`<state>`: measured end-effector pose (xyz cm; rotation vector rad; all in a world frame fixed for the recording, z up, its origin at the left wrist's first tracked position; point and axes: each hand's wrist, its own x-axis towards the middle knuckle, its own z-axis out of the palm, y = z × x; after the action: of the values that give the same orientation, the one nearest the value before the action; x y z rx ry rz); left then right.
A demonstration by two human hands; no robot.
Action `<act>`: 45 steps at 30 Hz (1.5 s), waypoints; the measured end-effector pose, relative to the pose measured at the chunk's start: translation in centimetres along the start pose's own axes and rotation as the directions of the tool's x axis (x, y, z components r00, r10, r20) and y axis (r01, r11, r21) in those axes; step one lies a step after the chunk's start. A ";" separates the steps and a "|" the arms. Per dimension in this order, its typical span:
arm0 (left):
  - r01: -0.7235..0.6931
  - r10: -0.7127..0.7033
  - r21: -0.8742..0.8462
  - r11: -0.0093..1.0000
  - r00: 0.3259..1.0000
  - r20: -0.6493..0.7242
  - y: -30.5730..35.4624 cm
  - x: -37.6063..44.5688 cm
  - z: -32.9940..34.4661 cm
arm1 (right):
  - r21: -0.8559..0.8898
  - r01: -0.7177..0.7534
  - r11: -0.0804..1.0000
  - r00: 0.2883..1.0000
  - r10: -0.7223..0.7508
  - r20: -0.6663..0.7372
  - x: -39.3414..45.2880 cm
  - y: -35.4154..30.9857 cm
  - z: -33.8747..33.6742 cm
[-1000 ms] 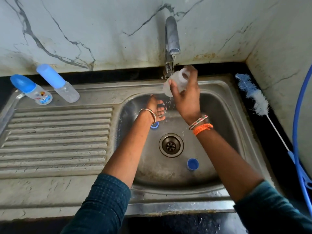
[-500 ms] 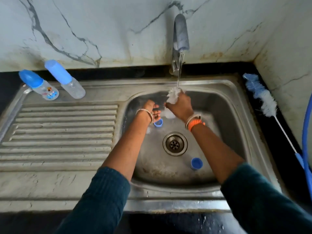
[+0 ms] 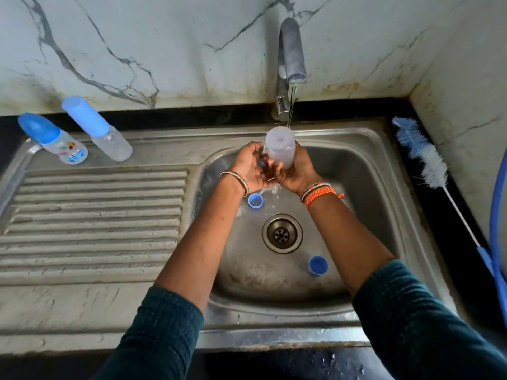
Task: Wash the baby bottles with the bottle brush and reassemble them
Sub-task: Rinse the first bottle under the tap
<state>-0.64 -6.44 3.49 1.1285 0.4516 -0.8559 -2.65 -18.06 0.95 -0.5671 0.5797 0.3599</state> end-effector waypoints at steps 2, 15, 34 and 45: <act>0.010 -0.011 0.033 0.999 1.000 0.004 0.1 -0.2 0.6 | -0.034 -0.016 0.999 1.000 0.015 -0.027 0.2 -0.2 -0.2; 0.013 -0.036 -0.214 0.977 0.994 -0.103 -2.5 0.7 -0.1 | -0.937 0.252 -0.242 0.586 -0.732 0.347 -2.2 1.0 1.9; 0.132 -0.132 0.088 0.987 0.991 -0.006 -1.3 1.3 1.0 | -0.563 0.347 -0.750 0.417 -0.415 0.809 -4.8 -1.4 1.4; -0.349 0.238 -0.333 0.876 0.913 -0.331 -2.5 1.1 3.9 | -0.892 0.249 0.378 0.644 -0.753 -0.139 -2.0 -1.6 2.9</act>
<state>-2.30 -10.84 2.76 0.9192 0.6324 -0.3121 -2.27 -17.93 4.80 -1.8034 0.7092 -0.2357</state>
